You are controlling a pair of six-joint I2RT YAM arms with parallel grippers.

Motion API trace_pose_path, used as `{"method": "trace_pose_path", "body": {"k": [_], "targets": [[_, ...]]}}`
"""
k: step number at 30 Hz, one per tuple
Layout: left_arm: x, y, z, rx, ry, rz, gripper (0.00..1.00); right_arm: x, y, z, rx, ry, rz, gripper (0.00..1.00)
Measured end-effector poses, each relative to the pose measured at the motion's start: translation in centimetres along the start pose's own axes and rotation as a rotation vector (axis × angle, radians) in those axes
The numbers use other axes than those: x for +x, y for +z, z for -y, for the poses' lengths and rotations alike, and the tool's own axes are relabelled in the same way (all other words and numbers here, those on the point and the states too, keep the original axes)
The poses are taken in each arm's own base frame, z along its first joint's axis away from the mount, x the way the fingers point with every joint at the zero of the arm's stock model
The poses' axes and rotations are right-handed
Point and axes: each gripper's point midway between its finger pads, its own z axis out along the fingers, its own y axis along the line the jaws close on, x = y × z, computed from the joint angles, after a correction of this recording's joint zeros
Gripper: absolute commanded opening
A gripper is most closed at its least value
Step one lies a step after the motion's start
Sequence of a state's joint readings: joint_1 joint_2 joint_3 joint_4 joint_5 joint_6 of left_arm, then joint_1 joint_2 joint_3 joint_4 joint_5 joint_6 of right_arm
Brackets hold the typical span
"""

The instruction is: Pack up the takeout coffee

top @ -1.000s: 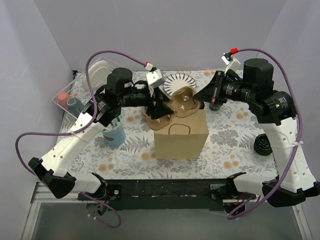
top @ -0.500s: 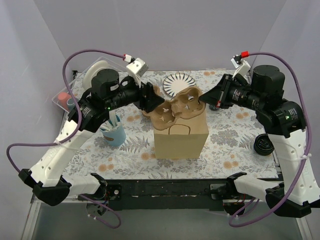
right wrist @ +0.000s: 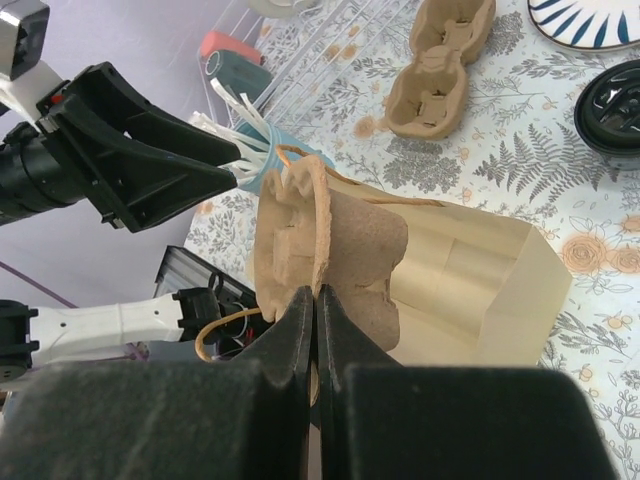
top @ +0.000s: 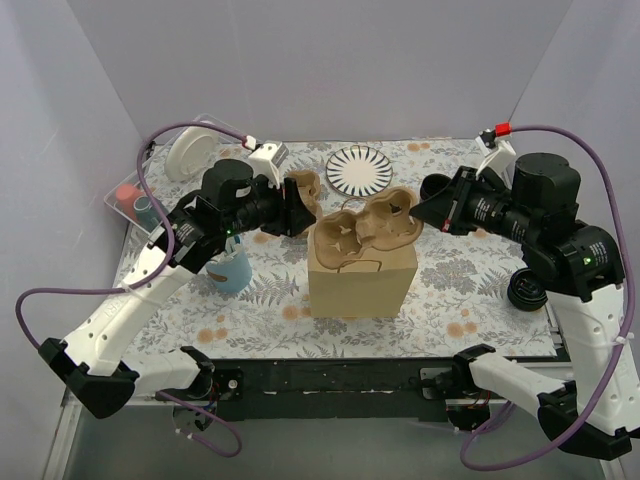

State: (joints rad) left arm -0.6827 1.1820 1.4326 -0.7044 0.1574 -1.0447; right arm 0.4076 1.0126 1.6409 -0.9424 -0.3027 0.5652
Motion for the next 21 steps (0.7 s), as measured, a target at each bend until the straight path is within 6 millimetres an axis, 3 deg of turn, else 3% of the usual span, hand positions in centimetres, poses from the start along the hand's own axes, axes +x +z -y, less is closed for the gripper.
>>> {"method": "trace_pose_path", "body": {"k": [6,21], "targets": [[2.2,0.0,-1.0,-0.030,-0.064,-0.033,0.42,0.8,0.2,1.5,0.053,0.030,0.005,0.01],[4.0,0.5,-1.6,-0.051,-0.132,-0.069,0.37,3.7,1.4,4.0,0.085,0.185,0.032,0.01]]}}
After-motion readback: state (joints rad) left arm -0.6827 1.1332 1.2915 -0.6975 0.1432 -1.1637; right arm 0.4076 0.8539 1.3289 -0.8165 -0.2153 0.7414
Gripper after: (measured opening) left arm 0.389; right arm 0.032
